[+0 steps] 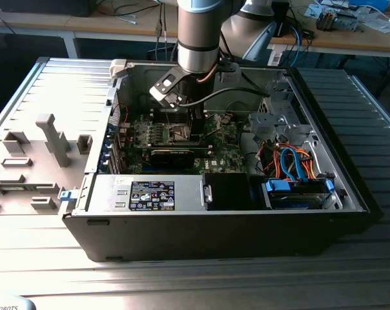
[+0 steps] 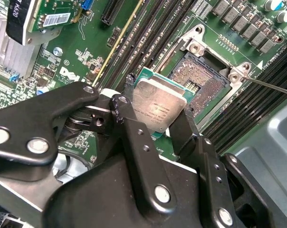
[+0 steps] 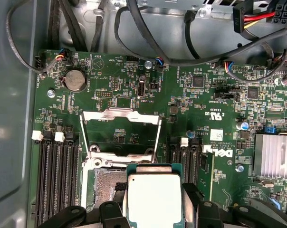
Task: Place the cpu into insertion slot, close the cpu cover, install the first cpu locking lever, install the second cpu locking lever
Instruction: 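Place the cpu into insertion slot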
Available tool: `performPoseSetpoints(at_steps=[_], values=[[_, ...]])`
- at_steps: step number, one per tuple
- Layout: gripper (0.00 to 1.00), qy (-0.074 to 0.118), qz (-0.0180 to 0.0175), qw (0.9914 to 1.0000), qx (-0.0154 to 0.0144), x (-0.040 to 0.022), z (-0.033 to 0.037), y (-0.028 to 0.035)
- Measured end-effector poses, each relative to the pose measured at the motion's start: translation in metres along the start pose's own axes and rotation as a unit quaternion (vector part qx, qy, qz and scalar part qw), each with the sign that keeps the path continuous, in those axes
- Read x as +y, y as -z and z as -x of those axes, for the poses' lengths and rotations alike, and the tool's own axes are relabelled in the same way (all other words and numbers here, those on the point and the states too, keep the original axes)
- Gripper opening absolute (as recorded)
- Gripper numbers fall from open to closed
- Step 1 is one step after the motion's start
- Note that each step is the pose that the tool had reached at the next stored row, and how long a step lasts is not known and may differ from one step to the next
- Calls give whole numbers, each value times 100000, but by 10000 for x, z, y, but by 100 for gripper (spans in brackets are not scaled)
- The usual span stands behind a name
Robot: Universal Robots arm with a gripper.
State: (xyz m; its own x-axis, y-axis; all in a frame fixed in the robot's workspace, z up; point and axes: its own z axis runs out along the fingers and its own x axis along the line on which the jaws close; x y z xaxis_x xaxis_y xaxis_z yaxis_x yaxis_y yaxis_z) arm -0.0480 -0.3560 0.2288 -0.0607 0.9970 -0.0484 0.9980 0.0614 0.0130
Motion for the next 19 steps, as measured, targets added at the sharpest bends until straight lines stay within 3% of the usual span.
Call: performPoseSetpoints(at_steps=[19], values=[[54,1,-1,100000,-1,-1,-2,-43]])
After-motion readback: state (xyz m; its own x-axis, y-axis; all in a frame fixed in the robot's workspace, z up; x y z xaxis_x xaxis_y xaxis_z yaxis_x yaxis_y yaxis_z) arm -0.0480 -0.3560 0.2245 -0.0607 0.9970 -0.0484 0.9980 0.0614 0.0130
